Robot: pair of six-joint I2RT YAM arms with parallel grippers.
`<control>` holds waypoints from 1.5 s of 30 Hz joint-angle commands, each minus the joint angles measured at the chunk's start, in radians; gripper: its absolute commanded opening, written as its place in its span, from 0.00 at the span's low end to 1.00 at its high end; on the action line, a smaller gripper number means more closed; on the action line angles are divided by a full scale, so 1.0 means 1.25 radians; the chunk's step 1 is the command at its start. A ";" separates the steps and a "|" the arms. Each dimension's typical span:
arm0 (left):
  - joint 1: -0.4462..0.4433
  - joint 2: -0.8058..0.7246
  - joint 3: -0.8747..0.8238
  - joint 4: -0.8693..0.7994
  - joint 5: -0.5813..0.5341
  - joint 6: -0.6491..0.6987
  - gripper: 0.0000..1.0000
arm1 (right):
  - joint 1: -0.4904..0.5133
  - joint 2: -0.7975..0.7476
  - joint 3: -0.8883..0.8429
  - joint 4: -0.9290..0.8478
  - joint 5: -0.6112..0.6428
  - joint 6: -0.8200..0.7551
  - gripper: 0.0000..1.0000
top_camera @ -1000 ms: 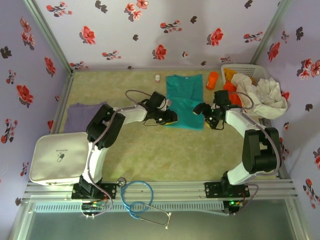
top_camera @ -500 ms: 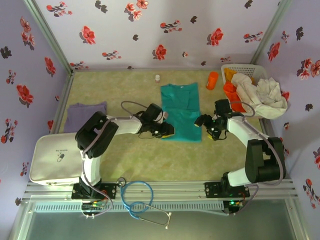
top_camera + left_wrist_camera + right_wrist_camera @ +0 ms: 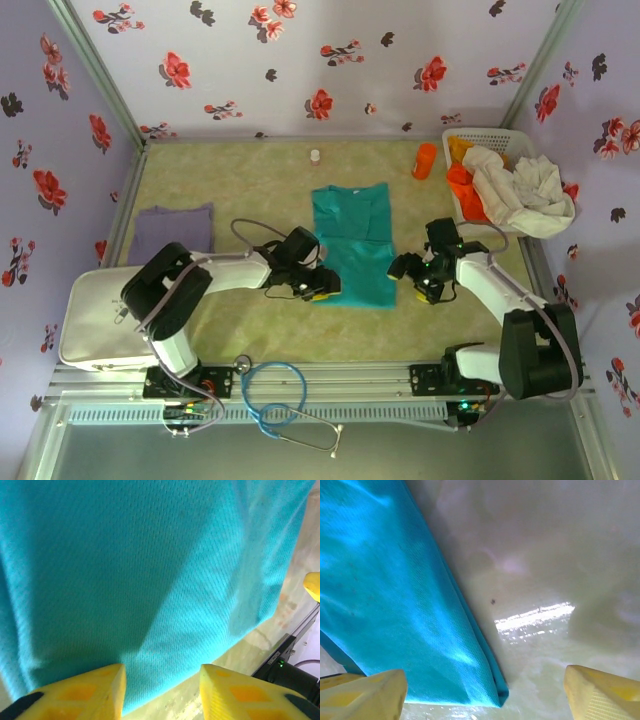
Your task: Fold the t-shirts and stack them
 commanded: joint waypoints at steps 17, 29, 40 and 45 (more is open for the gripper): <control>0.042 -0.124 -0.040 -0.246 -0.059 0.092 0.51 | 0.165 0.035 -0.025 0.017 0.063 0.068 0.66; 0.040 -0.089 -0.055 -0.190 -0.037 0.038 0.51 | 0.219 0.098 -0.025 0.098 0.055 0.116 0.52; 0.040 -0.059 -0.037 -0.165 -0.027 0.033 0.47 | 0.222 0.106 -0.008 0.138 0.077 0.142 0.37; 0.040 -0.056 -0.033 -0.157 -0.028 0.030 0.47 | 0.224 0.122 0.003 0.136 0.083 0.136 0.31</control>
